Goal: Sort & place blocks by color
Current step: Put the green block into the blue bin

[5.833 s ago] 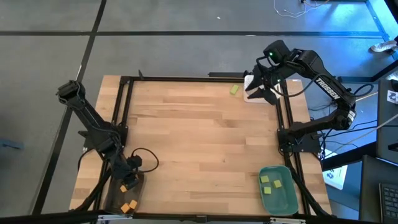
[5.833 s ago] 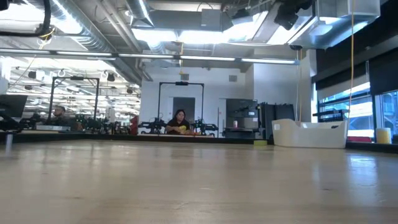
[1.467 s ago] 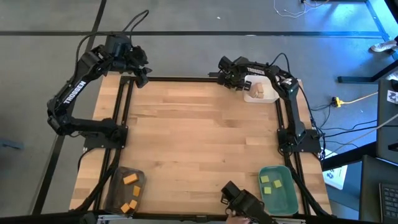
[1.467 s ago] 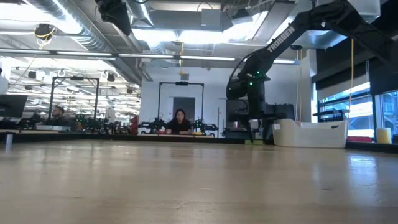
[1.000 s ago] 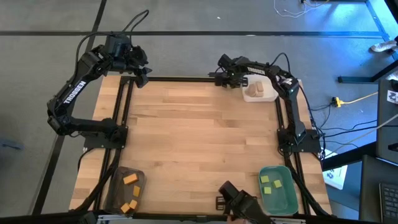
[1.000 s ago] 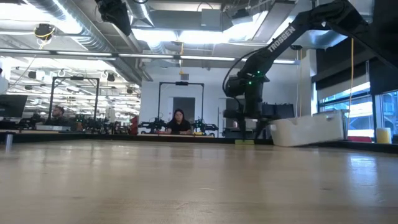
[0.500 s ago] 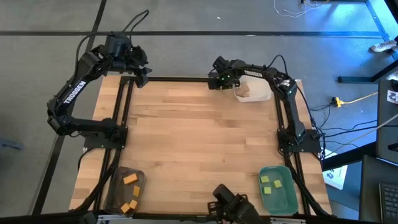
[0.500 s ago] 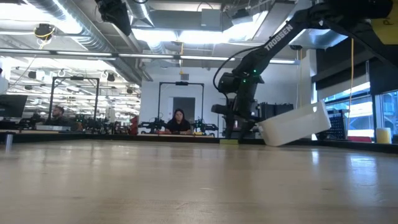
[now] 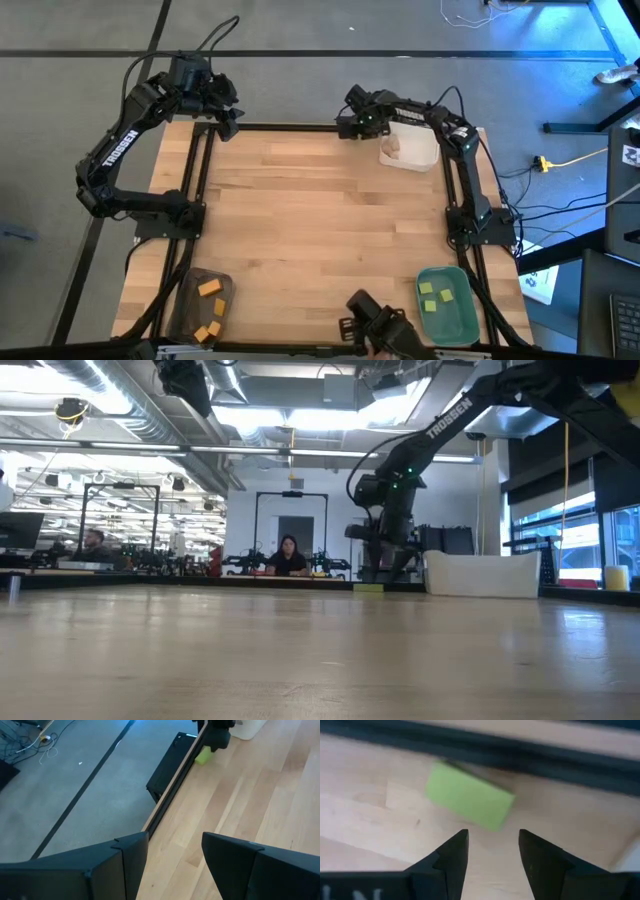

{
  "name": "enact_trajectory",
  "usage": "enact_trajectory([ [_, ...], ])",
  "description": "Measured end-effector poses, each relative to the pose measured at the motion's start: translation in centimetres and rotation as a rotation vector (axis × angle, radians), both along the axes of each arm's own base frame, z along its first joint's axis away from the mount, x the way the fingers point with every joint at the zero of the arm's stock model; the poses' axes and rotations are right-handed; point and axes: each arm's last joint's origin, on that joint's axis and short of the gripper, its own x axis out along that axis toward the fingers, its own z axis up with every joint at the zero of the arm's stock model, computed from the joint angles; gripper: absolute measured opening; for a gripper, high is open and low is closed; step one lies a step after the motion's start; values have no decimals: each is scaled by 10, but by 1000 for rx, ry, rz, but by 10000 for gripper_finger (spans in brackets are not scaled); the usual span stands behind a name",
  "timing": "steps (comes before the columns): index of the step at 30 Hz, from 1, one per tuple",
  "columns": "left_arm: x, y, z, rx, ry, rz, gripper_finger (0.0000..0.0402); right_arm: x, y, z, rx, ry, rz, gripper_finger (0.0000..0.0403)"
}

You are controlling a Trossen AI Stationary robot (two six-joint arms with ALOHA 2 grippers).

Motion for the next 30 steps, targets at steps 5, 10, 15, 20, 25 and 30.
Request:
enact_trajectory([
  [5, 0, 0, 0, -2, -2, 4, 179, 1, -6, 26, -59, 55, 40, 174],
  [10, 0, 0, 0, -2, -2, 5, 179, 11, -11, 47, -181, 20, 330, 174],
  [15, 0, 0, 0, -17, -17, 22, 179, 24, -6, 48, -289, 9, 612, 174],
  [20, 0, 0, 0, -28, -27, 34, 179, 27, -8, 33, -294, 31, 760, 174],
  [25, 0, 0, 0, -27, -27, 36, 179, 29, -10, 22, -288, 43, 804, 174],
  [30, 0, 0, 0, -27, -26, 37, 179, 29, -10, 20, -292, 50, 832, 174],
])
